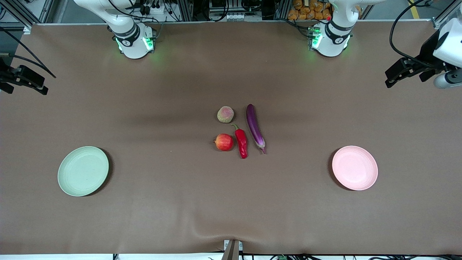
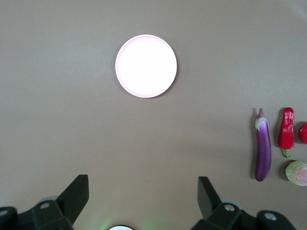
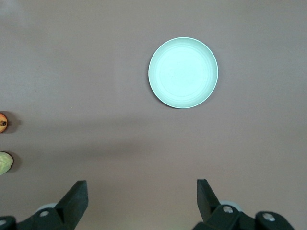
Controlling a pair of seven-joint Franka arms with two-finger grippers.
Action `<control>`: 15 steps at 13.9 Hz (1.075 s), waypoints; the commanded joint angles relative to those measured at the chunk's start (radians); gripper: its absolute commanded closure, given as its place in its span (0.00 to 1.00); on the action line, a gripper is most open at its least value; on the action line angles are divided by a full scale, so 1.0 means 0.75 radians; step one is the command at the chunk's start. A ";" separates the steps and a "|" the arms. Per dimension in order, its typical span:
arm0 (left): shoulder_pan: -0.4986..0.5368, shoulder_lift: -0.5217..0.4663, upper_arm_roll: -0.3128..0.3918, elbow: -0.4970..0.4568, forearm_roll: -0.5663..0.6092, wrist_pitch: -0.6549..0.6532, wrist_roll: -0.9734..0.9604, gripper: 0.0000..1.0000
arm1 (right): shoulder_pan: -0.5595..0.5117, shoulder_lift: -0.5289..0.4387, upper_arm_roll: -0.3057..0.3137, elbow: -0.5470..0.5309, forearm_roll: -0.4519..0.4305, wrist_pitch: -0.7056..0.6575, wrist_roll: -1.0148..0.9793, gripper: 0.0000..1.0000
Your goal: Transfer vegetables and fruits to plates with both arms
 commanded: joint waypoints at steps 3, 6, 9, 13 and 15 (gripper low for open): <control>0.011 -0.009 -0.005 0.013 -0.004 -0.057 0.052 0.00 | 0.004 -0.007 -0.003 -0.003 0.009 -0.002 0.006 0.00; 0.005 -0.001 -0.007 0.007 -0.006 -0.057 0.064 0.00 | 0.004 -0.007 -0.003 -0.003 0.009 -0.002 0.006 0.00; 0.001 0.007 -0.022 -0.013 -0.004 -0.059 0.048 0.00 | 0.004 -0.007 -0.003 -0.003 0.009 -0.004 0.006 0.00; 0.007 -0.007 -0.018 -0.017 -0.006 -0.059 0.066 0.00 | 0.004 -0.007 -0.003 -0.003 0.009 -0.004 0.006 0.00; 0.007 -0.009 -0.018 -0.032 -0.006 -0.059 0.066 0.00 | 0.004 -0.007 -0.003 -0.003 0.009 -0.004 0.006 0.00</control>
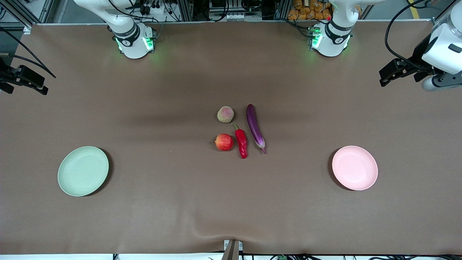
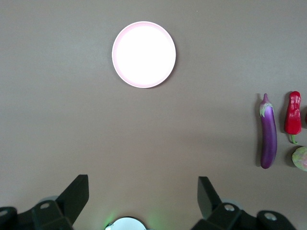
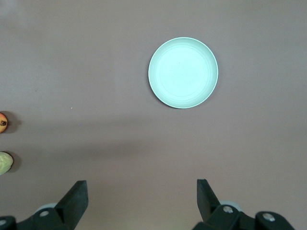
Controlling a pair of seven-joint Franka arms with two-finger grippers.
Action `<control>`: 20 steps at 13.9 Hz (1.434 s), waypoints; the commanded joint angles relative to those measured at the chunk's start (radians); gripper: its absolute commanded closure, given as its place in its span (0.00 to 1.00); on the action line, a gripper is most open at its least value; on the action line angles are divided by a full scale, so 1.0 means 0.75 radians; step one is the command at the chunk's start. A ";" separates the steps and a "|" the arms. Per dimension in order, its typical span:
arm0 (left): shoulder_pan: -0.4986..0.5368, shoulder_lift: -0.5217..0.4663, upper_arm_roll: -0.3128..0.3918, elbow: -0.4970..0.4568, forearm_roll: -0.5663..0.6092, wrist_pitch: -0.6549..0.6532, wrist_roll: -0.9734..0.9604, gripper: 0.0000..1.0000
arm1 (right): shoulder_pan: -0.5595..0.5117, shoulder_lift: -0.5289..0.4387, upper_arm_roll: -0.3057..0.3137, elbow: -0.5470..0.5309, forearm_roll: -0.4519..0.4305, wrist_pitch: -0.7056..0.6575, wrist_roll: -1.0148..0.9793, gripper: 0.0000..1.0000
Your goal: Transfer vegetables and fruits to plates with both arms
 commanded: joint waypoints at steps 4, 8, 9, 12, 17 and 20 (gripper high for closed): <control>0.003 -0.017 -0.003 -0.019 0.007 -0.006 0.023 0.00 | 0.004 -0.007 -0.003 -0.003 0.009 -0.002 0.006 0.00; -0.048 0.044 -0.038 -0.030 -0.019 0.043 -0.018 0.00 | 0.004 -0.007 -0.003 -0.003 0.009 -0.002 0.006 0.00; -0.066 0.083 -0.048 -0.030 -0.023 0.073 -0.077 0.00 | 0.004 -0.007 -0.003 -0.003 0.009 -0.002 0.006 0.00; -0.177 0.230 -0.099 -0.036 -0.025 0.204 -0.387 0.00 | 0.004 -0.007 -0.003 -0.003 0.009 -0.002 0.006 0.00; -0.469 0.408 -0.108 -0.252 -0.003 0.611 -1.003 0.00 | 0.004 -0.007 -0.003 -0.003 0.009 -0.002 0.006 0.00; -0.592 0.561 -0.104 -0.275 0.007 0.738 -1.269 0.00 | 0.004 -0.007 -0.003 -0.003 0.009 -0.004 0.006 0.00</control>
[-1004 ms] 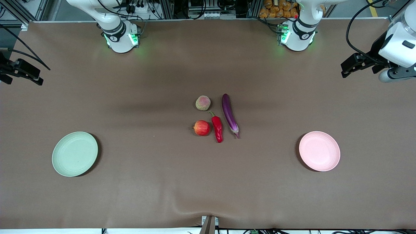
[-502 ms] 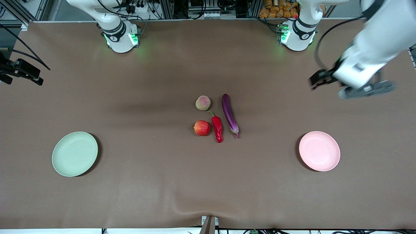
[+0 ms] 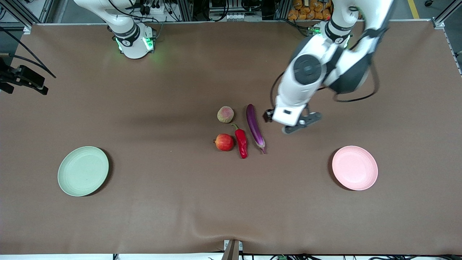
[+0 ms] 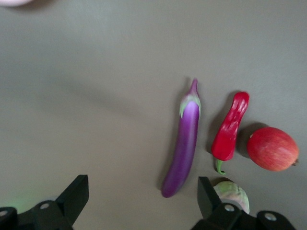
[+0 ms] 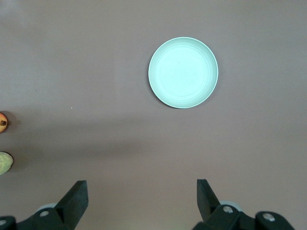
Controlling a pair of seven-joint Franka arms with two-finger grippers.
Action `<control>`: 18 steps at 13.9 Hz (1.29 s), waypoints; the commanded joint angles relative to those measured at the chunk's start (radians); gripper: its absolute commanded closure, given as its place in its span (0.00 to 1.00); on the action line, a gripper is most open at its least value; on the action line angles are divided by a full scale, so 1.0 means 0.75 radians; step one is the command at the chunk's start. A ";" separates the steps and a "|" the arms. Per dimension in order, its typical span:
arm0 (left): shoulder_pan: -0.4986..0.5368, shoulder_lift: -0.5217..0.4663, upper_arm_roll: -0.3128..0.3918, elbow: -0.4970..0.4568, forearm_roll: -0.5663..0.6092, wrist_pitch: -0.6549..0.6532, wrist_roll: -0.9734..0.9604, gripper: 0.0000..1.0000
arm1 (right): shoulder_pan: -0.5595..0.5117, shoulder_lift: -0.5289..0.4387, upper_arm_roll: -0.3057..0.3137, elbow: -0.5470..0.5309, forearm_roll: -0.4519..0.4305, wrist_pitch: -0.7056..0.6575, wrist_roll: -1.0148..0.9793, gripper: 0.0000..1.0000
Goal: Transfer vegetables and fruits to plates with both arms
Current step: 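Reach the left gripper down and grasp the purple eggplant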
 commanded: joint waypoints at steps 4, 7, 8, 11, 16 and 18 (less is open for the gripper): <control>-0.166 0.216 0.009 -0.051 0.156 0.259 -0.302 0.00 | 0.006 -0.009 -0.003 -0.003 0.009 -0.002 0.006 0.00; -0.176 0.319 0.009 -0.080 0.197 0.441 -0.366 0.00 | 0.016 -0.007 0.001 -0.001 0.011 -0.002 0.006 0.00; -0.178 0.335 0.009 -0.092 0.220 0.478 -0.368 0.00 | 0.036 -0.007 0.001 0.001 0.009 0.002 0.008 0.00; -0.168 0.388 0.007 -0.123 0.263 0.578 -0.368 0.22 | 0.073 -0.007 -0.001 0.011 0.007 0.006 0.006 0.00; -0.152 0.415 0.011 -0.123 0.281 0.605 -0.333 1.00 | 0.069 -0.007 -0.001 0.009 0.009 0.006 0.006 0.00; -0.136 0.380 0.022 -0.123 0.306 0.550 -0.244 1.00 | 0.071 -0.007 -0.001 0.009 0.009 0.006 0.006 0.00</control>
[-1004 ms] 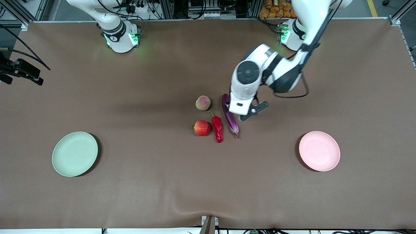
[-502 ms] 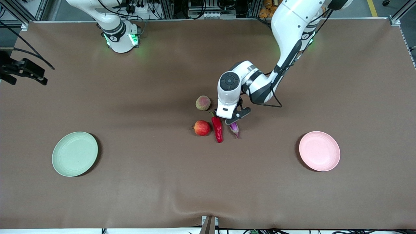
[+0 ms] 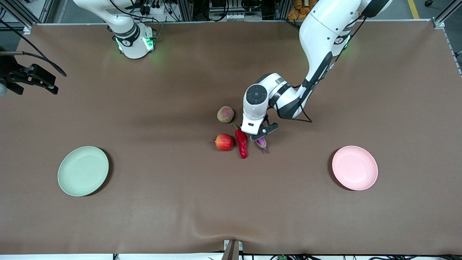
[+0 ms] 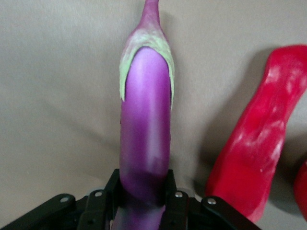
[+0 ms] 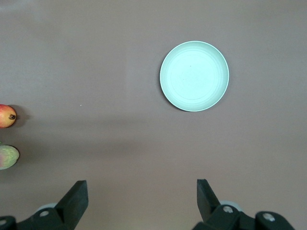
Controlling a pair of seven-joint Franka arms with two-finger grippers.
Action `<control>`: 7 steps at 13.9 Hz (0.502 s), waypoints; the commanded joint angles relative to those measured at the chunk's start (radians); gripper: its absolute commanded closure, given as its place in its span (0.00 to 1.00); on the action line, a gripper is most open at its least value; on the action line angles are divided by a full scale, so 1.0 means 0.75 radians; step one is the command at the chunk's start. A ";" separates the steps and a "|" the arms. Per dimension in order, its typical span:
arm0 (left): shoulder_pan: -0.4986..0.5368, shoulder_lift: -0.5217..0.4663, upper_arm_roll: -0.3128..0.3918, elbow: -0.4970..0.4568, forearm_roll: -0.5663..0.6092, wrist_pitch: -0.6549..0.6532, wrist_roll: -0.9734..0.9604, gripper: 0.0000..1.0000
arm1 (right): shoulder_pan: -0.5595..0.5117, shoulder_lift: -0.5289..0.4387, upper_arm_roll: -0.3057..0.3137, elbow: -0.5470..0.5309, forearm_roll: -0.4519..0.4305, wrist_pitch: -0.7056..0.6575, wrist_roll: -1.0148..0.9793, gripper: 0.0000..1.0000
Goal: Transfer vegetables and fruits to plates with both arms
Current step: 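Carry the eggplant with the left gripper onto the pink plate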
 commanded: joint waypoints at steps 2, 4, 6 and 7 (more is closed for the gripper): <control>0.134 -0.161 0.006 -0.010 0.053 -0.254 0.249 1.00 | 0.002 -0.007 -0.002 0.007 0.008 0.000 0.005 0.00; 0.273 -0.261 0.002 -0.012 0.053 -0.381 0.479 1.00 | 0.004 -0.007 -0.002 0.007 0.006 0.000 0.005 0.00; 0.426 -0.315 0.002 -0.019 0.053 -0.455 0.729 1.00 | 0.002 -0.007 -0.002 0.009 0.000 0.000 -0.011 0.00; 0.528 -0.325 0.000 -0.031 0.053 -0.463 0.870 1.00 | -0.004 0.005 -0.002 0.009 -0.009 0.012 -0.011 0.00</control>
